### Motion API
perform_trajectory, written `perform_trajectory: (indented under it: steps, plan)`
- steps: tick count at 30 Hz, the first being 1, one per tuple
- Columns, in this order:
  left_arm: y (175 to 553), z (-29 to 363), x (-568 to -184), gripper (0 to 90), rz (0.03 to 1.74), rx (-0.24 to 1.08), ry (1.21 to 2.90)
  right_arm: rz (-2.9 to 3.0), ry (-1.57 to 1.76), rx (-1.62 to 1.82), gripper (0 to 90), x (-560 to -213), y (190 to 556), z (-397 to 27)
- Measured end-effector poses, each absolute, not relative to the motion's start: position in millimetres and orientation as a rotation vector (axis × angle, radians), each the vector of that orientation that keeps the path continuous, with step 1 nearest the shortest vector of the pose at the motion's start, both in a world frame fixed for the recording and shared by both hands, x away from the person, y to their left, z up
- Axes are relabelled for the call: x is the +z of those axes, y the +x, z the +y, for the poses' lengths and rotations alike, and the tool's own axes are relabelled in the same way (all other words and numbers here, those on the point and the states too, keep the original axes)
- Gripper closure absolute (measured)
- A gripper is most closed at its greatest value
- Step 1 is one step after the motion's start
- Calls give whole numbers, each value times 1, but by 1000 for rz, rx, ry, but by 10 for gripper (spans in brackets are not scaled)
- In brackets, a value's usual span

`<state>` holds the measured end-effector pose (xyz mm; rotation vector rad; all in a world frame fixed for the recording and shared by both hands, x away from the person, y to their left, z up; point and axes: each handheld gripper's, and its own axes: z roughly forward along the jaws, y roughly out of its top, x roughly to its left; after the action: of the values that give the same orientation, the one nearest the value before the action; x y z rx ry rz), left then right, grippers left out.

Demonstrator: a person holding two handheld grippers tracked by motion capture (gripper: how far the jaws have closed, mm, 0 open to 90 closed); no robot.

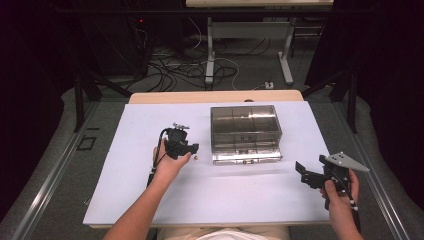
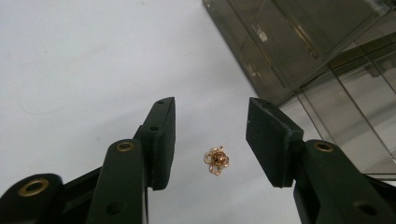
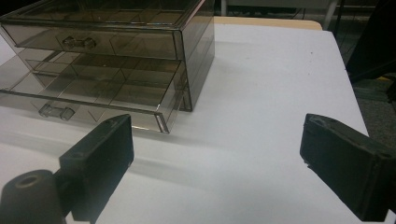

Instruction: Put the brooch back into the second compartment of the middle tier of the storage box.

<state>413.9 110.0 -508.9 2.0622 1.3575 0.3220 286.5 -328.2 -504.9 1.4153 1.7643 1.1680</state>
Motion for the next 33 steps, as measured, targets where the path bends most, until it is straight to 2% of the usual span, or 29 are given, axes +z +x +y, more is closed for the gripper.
perform_trajectory:
  steps: [24, 33]
  plan:
    - [420, 98, -525, 659, 1451, 196, 2134, 1777, 1424, 1165, 102, -506, 287, -328]
    - [421, 94, -529, 708, 1458, 208, 2159, 1779, 1419, 1169, 106, -507, 287, -328]
